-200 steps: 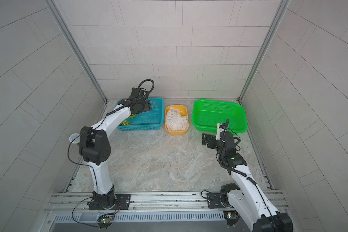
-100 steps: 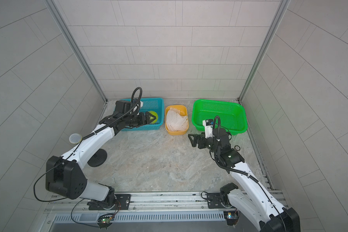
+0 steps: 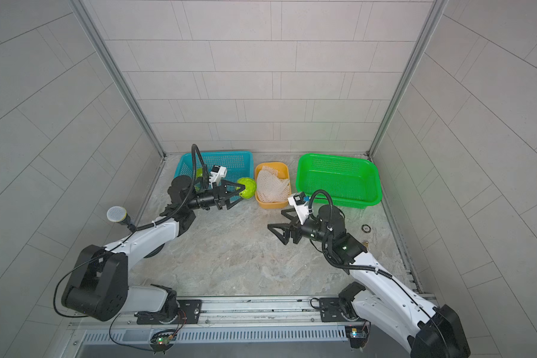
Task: Sleeve custard apples in foam nets
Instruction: Place the custard apple at the center of the board.
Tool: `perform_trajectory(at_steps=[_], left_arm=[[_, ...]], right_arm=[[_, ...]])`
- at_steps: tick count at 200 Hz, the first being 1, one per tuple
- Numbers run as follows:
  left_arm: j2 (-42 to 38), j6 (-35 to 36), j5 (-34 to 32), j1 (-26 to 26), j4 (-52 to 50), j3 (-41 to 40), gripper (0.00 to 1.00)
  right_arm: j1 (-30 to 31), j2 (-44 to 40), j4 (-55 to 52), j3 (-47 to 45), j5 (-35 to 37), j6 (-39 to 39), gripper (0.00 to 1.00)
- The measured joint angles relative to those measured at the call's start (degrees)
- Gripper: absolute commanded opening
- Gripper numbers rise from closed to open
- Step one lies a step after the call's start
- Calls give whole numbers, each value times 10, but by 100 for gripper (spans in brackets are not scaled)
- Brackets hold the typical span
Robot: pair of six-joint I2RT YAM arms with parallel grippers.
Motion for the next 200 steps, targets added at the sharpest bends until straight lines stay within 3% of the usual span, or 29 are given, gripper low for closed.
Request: perform_trajectory(at_steps=[34, 83, 117, 148, 200], left_arm=[[-40, 28, 25, -28, -7, -23, 75], [-88, 270, 12, -63, -303, 7, 75], [-95, 365, 12, -90, -405, 24, 75], [-101, 372, 18, -90, -405, 21, 75], [-106, 278, 48, -90, -266, -12, 75]], right_arm=[[1, 64, -9, 73, -41, -24, 93], [1, 89, -24, 118, -74, -49, 95], [1, 122, -35, 148, -114, -58, 96], [9, 129, -42, 146, -137, -60, 97], [45, 137, -62, 144, -141, -80, 97]])
